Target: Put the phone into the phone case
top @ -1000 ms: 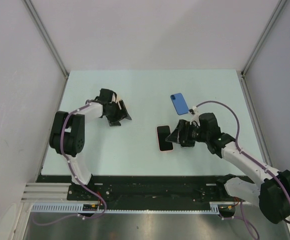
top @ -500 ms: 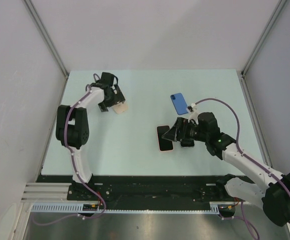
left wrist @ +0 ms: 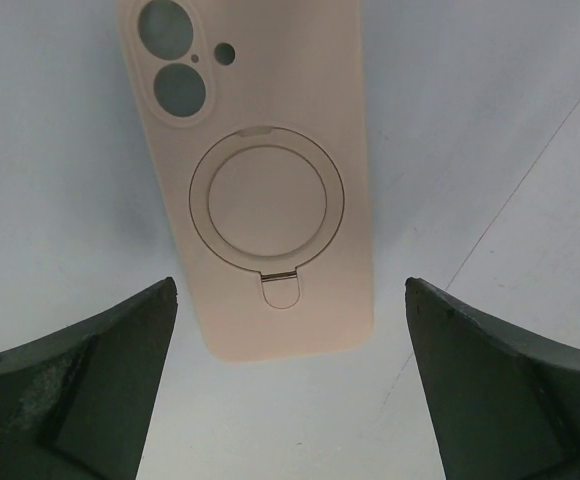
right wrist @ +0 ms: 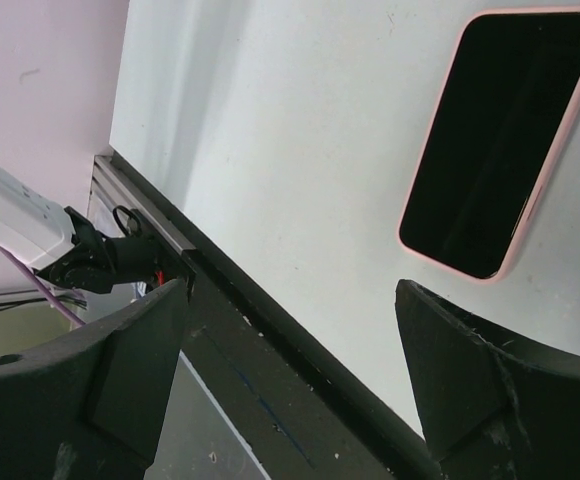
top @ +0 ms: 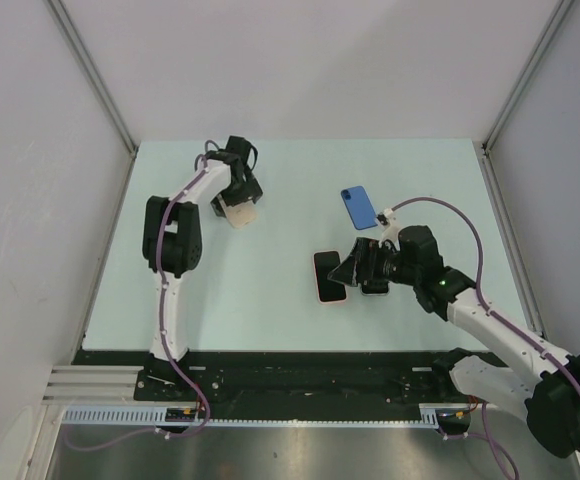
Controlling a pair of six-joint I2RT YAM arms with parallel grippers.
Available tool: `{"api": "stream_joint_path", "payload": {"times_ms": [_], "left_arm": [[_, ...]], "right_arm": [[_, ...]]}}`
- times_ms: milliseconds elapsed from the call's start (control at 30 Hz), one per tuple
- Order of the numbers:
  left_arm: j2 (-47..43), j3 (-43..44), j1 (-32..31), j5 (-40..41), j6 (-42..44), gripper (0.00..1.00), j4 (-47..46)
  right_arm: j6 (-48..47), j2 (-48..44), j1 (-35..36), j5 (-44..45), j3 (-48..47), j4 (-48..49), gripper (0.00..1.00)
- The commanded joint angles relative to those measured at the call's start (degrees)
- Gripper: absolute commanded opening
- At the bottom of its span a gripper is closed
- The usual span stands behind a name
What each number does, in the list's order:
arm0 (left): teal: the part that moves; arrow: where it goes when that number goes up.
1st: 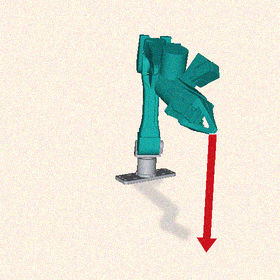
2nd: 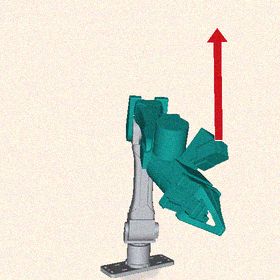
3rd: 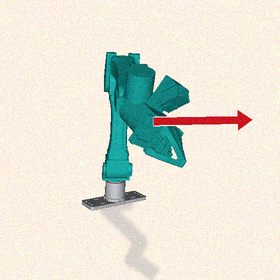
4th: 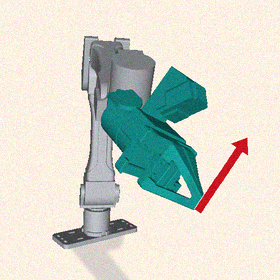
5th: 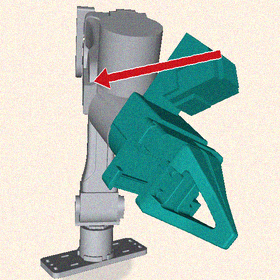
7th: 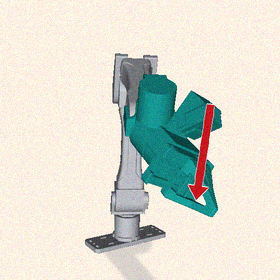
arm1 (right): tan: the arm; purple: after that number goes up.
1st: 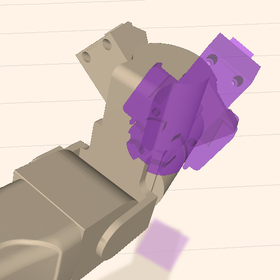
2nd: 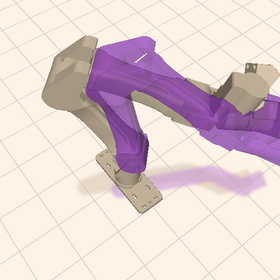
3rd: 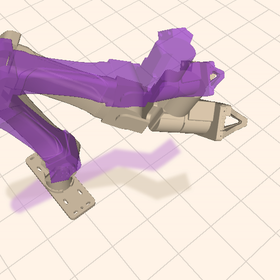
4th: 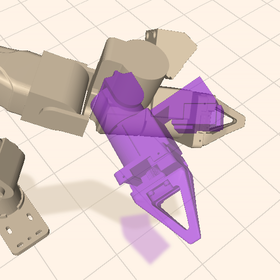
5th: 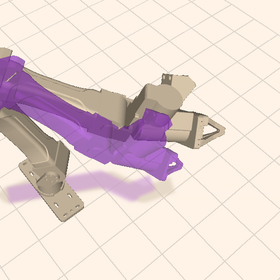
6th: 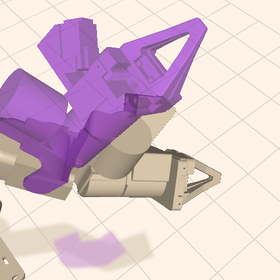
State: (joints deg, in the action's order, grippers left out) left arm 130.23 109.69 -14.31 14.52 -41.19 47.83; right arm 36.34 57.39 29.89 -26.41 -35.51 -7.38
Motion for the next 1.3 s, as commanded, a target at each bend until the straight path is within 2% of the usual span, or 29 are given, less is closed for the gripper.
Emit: {"api": "stream_joint_path", "payload": {"times_ms": [0,200,333,500,567,633,767,867,1000,1133,1267], "left_arm": [[1.9,3.2,-0.4,3.3,-3.3,1.0,4.3],[3.0,2.7,-0.4,4.4,-3.9,1.0,4.9],[4.5,3.1,-0.2,2.4,-3.5,1.0,4.4],[4.4,1.7,-0.1,-1.1,-2.2,0.89,2.7],[2.0,-1.7,-0.1,-2.8,-1.5,0.87,1.2],[-0.8,-7.5,0.0,-4.9,-0.8,0.86,-2.6],[-8.4,-20.4,0.3,-11.9,0.4,0.73,-14.1],[-12.8,-26.5,0.6,-14.1,1.7,0.7,-16.8],[-19.9,-38.0,0.4,-20.5,3.2,0.68,-22.9],[-31.8,-50.9,-0.3,-33.7,3.2,0.66,-33.5],[-39.9,-60.6,-2.1,-42.0,2.8,0.66,-41.5]], "right_arm": [[-2.4,-2.3,-0.5,-0.6,-2.2,-0.7,0.88],[-3.8,-3.6,-2.2,-1.1,-2.3,-1.9,0.89],[-4.3,-4.7,-3.3,-1.5,-2.3,-2.6,0.89],[-4.3,-5.5,-3.9,-1.9,-2.3,-3.5,0.89],[-4.3,-5.4,-4.0,-1.7,-2.3,-3.6,0.89],[-3.3,-4.7,-4.2,-2.2,-2.3,-3.4,0.89],[-0.9,-2.9,-4.4,-3.9,-2.2,-1.3,0.88],[0.5,-2.5,-4.3,-4.1,-2.3,0.0,0.88],[1.9,-1.8,-4.7,-4.1,-2.3,1.7,0.88],[5.8,0.1,-4.8,-3.8,-2.3,6.3,0.87],[10.6,3.7,-4.0,-3.4,-2.2,12.5,0.84]]}}
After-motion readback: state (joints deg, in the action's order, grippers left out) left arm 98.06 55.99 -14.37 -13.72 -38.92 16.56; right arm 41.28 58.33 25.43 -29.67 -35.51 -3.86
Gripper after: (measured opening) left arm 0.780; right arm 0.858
